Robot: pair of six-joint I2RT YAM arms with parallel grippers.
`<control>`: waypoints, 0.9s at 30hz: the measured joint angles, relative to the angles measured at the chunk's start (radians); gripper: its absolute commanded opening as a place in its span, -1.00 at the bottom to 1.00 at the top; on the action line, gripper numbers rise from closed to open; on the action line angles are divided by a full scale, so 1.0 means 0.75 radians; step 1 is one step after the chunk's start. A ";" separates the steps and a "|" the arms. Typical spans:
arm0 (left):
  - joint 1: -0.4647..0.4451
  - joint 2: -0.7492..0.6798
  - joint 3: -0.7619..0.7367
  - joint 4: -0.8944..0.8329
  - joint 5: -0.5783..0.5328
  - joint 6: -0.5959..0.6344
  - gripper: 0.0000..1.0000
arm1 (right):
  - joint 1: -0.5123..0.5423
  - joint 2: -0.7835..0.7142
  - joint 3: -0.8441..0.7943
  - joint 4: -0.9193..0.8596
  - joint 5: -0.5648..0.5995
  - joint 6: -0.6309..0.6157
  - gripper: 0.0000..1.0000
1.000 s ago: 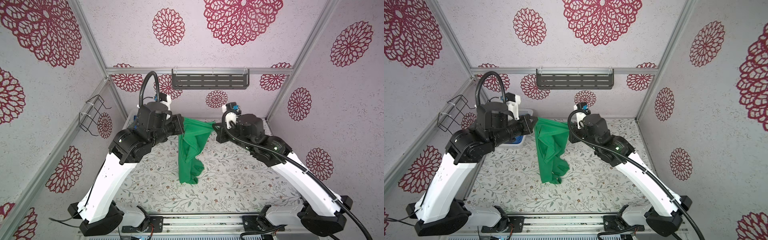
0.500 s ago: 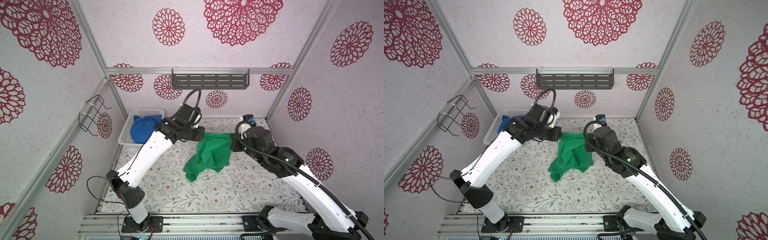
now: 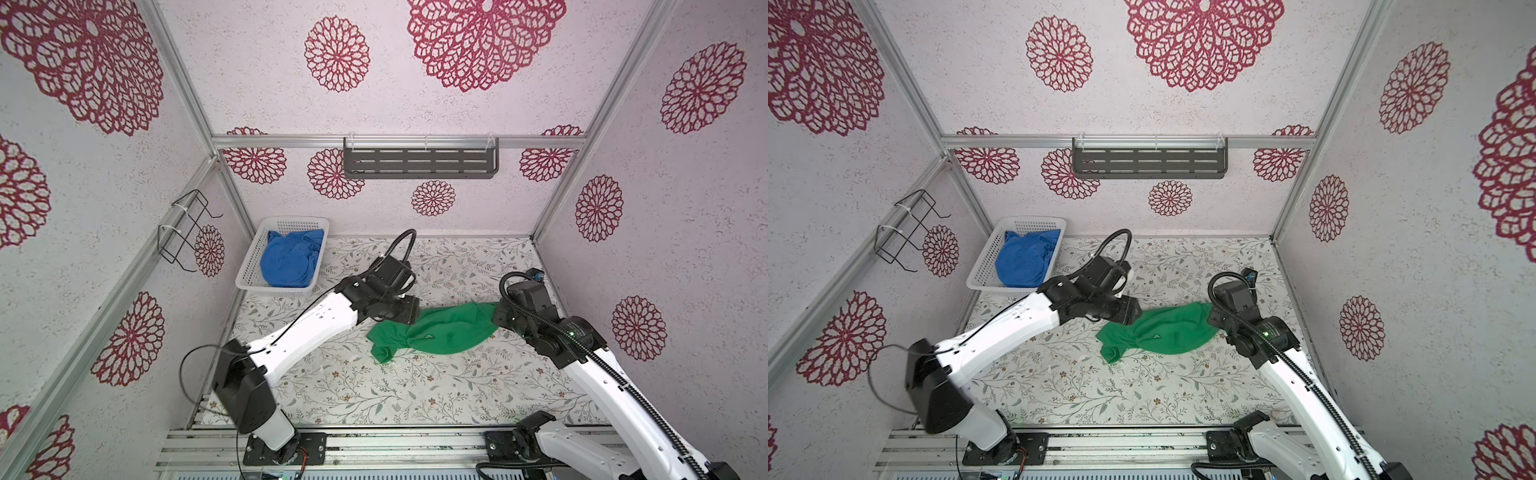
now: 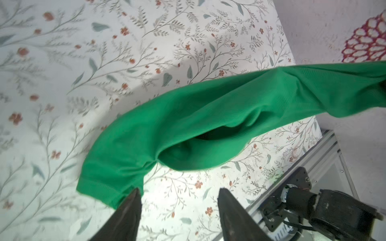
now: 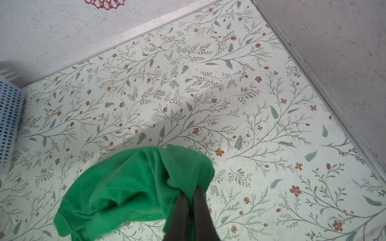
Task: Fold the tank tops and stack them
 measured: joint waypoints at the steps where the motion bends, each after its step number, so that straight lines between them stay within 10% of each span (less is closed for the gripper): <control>1: 0.004 -0.071 -0.099 0.055 0.014 -0.071 -0.12 | -0.006 0.002 -0.015 -0.001 0.000 0.001 -1.00; 9: -0.019 -0.104 -0.659 0.507 0.120 -0.542 -0.36 | -0.083 0.005 -0.032 -0.009 -0.009 -0.010 -1.00; 19: -0.292 0.201 -0.410 0.654 0.145 -0.711 -0.43 | -0.113 0.000 -0.090 -0.001 -0.082 -0.061 -1.00; 27: -0.411 0.431 -0.367 0.603 0.234 -0.829 -0.02 | -0.116 -0.004 -0.110 0.033 -0.120 -0.091 -1.00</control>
